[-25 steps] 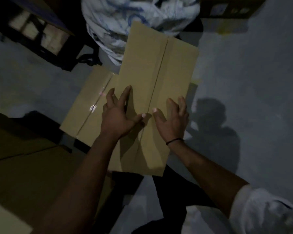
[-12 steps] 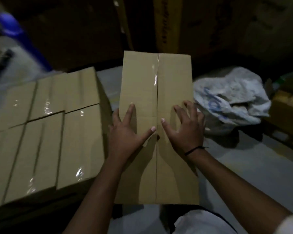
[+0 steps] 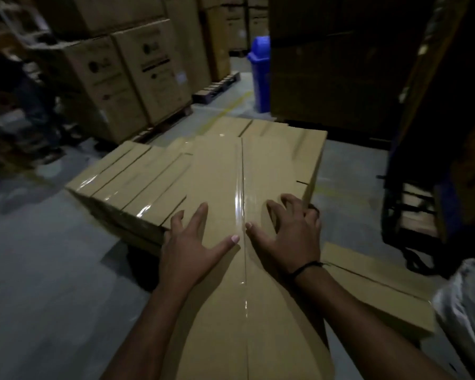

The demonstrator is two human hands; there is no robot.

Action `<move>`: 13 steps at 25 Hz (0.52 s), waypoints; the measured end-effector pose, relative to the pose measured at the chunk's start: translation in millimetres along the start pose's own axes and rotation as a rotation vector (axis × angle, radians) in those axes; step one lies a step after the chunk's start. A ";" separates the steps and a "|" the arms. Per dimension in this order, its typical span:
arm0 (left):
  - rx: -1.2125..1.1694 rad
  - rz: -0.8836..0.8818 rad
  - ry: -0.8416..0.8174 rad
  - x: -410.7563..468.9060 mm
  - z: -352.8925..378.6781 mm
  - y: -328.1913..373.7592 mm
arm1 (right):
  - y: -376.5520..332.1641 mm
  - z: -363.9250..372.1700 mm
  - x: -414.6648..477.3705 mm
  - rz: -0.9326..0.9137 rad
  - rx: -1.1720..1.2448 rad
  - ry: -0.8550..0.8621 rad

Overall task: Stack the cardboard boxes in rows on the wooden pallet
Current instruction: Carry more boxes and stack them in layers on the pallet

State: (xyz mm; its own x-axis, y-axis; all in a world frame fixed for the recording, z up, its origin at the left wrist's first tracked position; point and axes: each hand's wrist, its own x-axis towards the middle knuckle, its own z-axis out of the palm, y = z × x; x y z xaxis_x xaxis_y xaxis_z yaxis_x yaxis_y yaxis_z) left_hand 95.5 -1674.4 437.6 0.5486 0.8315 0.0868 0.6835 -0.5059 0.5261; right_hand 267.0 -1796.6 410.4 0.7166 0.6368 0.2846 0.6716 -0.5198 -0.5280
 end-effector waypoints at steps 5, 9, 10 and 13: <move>0.038 -0.245 0.157 1.6 -22.8 -37.5 | -47.2 39.9 34.3 -0.202 0.083 -0.155; 0.047 -0.420 0.226 4.0 -38.2 -76.7 | -97.1 78.7 56.1 -0.321 0.121 -0.254; 0.041 -0.453 0.246 9.1 -43.7 -90.7 | -111.9 92.1 61.5 -0.348 0.128 -0.274; 0.077 -0.518 0.278 29.0 -61.0 -134.4 | -156.4 137.0 78.9 -0.413 0.139 -0.314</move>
State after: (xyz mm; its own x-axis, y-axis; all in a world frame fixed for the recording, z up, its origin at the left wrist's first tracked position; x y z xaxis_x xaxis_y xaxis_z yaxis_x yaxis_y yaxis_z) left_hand -9.8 -1568.3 421.0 -0.0055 0.9983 0.0585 0.8673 -0.0244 0.4971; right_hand 192.7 -1587.1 405.8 0.2926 0.9231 0.2495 0.8393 -0.1229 -0.5296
